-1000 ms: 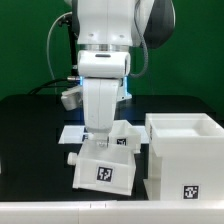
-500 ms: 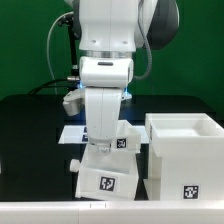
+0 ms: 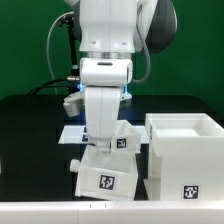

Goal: Assemble drawer

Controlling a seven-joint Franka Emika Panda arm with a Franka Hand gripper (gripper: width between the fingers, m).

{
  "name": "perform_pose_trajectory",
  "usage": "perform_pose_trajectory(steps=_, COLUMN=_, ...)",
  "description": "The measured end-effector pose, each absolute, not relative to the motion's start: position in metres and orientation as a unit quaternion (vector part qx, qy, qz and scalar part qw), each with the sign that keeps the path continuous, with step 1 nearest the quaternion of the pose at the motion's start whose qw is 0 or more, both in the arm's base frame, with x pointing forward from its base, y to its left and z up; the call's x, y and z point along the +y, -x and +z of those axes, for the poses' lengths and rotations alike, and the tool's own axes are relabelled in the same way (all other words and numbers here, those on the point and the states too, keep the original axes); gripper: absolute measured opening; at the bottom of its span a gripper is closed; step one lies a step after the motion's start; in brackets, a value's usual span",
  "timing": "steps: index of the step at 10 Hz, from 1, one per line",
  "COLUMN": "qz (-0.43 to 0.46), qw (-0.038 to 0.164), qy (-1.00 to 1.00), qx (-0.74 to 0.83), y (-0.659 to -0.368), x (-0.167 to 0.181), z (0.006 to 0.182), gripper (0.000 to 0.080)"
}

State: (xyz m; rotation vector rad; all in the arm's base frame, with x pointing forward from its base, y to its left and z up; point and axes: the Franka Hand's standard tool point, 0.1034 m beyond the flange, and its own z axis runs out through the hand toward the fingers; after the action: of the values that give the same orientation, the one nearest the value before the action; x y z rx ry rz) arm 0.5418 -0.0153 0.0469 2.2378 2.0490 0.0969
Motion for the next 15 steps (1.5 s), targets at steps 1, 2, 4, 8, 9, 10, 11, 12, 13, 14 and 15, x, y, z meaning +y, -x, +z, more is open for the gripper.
perform_pose_trajectory(steps=1, qz=0.034, qw=0.054, qy=-0.73, qx=0.681, y=-0.544, x=-0.006, z=0.048, gripper=0.0037)
perform_pose_trajectory(steps=2, qz=0.034, qw=0.056, qy=-0.723, qx=0.688, y=-0.546, x=-0.002, z=0.049, gripper=0.0037)
perform_pose_trajectory(steps=4, qz=0.028, qw=0.058, qy=-0.704, qx=0.707, y=-0.547, x=-0.003, z=0.044, gripper=0.0037)
perform_pose_trajectory(steps=8, qz=0.027, qw=0.057, qy=-0.707, qx=0.704, y=-0.546, x=-0.003, z=0.043, gripper=0.0037)
perform_pose_trajectory(steps=9, qz=0.026, qw=0.057, qy=-0.713, qx=0.698, y=-0.551, x=-0.001, z=0.044, gripper=0.0037)
perform_pose_trajectory(steps=10, qz=0.026, qw=0.058, qy=-0.714, qx=0.697, y=-0.556, x=-0.002, z=0.043, gripper=0.0037)
perform_pose_trajectory(steps=11, qz=0.017, qw=0.052, qy=-0.718, qx=0.694, y=-0.557, x=-0.002, z=0.041, gripper=0.0037)
perform_pose_trajectory(steps=12, qz=0.013, qw=0.049, qy=-0.722, qx=0.69, y=-0.558, x=-0.001, z=0.041, gripper=0.0037)
perform_pose_trajectory(steps=13, qz=0.014, qw=0.048, qy=-0.725, qx=0.687, y=-0.559, x=0.002, z=0.042, gripper=0.0037)
perform_pose_trajectory(steps=14, qz=0.014, qw=0.048, qy=-0.726, qx=0.686, y=-0.559, x=0.003, z=0.042, gripper=0.0037)
perform_pose_trajectory(steps=15, qz=0.014, qw=0.048, qy=-0.728, qx=0.684, y=-0.558, x=0.004, z=0.042, gripper=0.0037)
